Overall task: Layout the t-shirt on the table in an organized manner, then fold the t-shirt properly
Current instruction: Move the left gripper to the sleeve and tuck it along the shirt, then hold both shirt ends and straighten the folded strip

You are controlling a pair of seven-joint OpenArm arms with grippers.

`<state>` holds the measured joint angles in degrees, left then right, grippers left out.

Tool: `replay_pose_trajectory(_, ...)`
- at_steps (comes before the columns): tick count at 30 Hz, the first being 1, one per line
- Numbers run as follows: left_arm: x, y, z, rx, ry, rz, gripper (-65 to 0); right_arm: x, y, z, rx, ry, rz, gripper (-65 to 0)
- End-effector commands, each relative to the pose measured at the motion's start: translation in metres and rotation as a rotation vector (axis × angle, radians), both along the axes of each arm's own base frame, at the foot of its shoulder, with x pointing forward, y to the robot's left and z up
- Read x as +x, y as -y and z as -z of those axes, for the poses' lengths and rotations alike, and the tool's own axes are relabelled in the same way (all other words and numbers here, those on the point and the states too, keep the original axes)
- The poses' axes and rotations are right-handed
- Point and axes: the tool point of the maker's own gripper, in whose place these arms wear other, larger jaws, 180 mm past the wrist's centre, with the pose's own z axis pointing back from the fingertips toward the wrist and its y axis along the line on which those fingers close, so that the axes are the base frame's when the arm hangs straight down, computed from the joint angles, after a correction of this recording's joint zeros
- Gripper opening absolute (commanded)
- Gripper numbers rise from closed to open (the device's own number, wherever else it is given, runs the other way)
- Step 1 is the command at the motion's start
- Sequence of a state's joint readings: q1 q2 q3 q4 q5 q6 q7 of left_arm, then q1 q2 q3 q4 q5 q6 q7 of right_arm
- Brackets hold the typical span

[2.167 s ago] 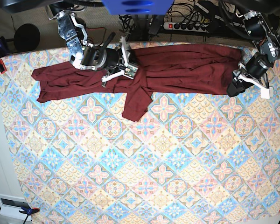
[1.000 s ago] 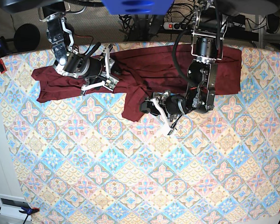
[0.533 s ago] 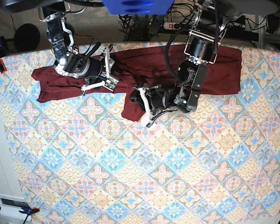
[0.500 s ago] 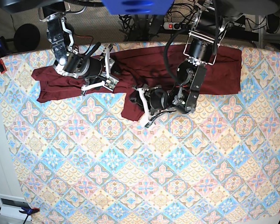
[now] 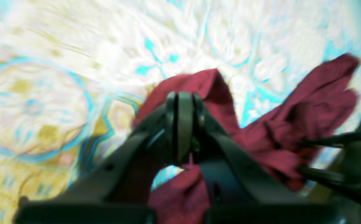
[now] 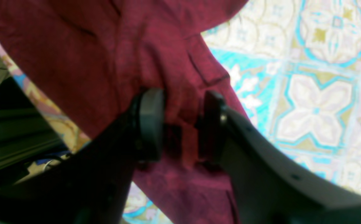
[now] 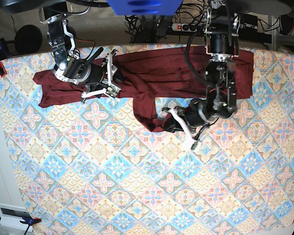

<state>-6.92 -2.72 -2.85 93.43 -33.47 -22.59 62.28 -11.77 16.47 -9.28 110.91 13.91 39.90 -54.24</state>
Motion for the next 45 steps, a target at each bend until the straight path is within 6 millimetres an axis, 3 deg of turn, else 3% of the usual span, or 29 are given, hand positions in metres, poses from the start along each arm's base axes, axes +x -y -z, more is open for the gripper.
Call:
replay_pose_trajectory(1,0.006,-0.005,-0.023,-0.026,0.064,-0.004,-65.0,0.005,-0.002,-0.008,0.021,0.026,-0.006,-44.8)
replay_pose_trajectory(7,-0.018,-0.046,-0.055,-0.064,0.133,-0.065,-65.0,0.003,-0.003,-0.007,0.018,0.021,-0.011,-44.7)
replay_pose_trajectory(21,-0.093,-0.178,-0.073,-0.114,0.093,-0.297,-65.0,0.006,-0.004,-0.008,0.023,0.029,-0.007,-44.7)
replay_pose_trajectory(26,-0.116,-0.201,-0.070,-0.076,0.045,-0.313,-65.0,0.034,-0.005,-0.027,0.022,0.106,-0.010,-44.7)
replay_pose_trajectory(45,-0.142,-0.228,-0.016,0.163,-0.096,-0.418,-64.9,0.026,-0.004,-0.023,0.020,0.088,-0.012,-45.0)
